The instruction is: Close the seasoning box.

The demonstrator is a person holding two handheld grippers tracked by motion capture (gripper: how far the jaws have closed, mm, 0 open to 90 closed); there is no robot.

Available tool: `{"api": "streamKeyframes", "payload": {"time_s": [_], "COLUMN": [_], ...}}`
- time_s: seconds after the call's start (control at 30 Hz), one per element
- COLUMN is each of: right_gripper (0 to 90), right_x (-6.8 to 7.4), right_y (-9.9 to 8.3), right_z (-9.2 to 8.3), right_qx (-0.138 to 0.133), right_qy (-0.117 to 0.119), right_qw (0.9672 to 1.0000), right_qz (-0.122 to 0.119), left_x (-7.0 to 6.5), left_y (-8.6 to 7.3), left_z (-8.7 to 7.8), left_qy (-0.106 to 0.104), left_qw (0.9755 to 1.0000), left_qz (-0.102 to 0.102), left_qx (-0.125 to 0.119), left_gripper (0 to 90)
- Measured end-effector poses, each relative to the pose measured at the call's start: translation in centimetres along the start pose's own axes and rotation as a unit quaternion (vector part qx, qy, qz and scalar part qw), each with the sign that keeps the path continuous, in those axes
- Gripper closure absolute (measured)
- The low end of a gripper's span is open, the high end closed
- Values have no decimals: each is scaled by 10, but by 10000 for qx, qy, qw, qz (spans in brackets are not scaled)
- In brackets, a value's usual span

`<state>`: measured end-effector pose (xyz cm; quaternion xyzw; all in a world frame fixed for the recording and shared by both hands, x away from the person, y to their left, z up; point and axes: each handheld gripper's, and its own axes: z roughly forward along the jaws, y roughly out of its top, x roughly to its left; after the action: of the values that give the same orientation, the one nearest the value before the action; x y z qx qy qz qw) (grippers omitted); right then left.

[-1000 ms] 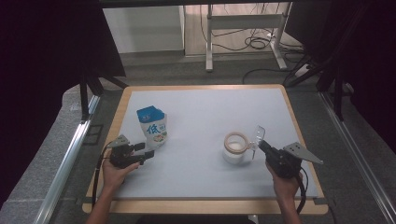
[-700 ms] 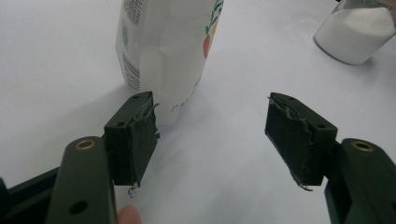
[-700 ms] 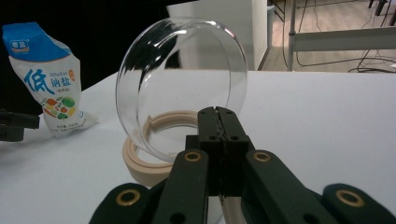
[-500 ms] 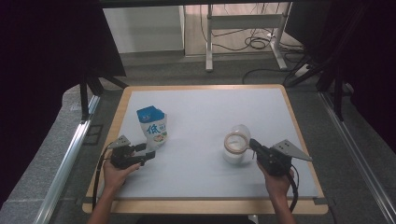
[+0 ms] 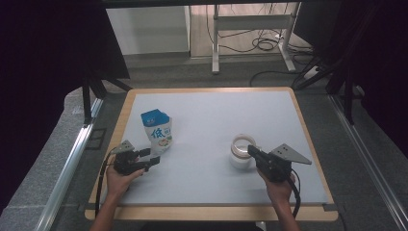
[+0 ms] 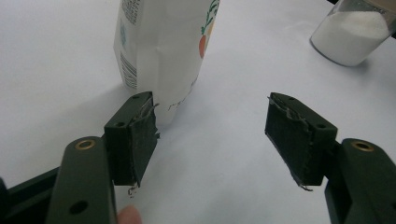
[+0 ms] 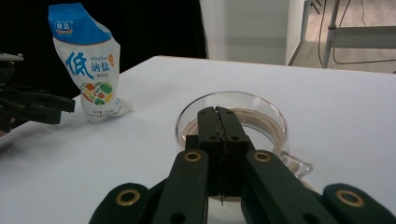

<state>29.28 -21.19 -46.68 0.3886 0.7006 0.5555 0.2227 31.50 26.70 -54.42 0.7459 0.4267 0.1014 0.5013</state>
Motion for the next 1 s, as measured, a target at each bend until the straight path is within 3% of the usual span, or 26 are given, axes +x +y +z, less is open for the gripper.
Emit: {"api": "streamKeyframes", "payload": {"time_s": [0.17,0.37,0.5,0.63,0.73,1.0], "right_gripper": [897,884,810,681,594,484], "right_x": [-5,-29,-51,-68,-76,-90], "right_y": [0,-5,-15,-23,-29,-42], "right_z": [-6,-23,-30,-32,-31,-25], "right_qx": [-52,-56,67,272,401,799], "right_qy": [-54,-296,-503,-604,-626,-748], "right_qw": [10000,9995,9984,9974,9967,9933], "right_qz": [2,138,267,266,323,371], "left_x": [0,-1,0,0,0,-2], "left_y": [0,-1,-1,-1,-1,-1], "left_z": [0,-1,-1,-1,-1,-2], "left_qy": [-21,-28,-16,-19,-24,-24], "left_qw": [10000,10000,10000,10000,10000,10000], "left_qz": [-7,-15,-36,-26,-26,-20], "left_qx": [19,8,-5,-6,-3,8], "left_gripper": [332,330,329,329,329,329]}}
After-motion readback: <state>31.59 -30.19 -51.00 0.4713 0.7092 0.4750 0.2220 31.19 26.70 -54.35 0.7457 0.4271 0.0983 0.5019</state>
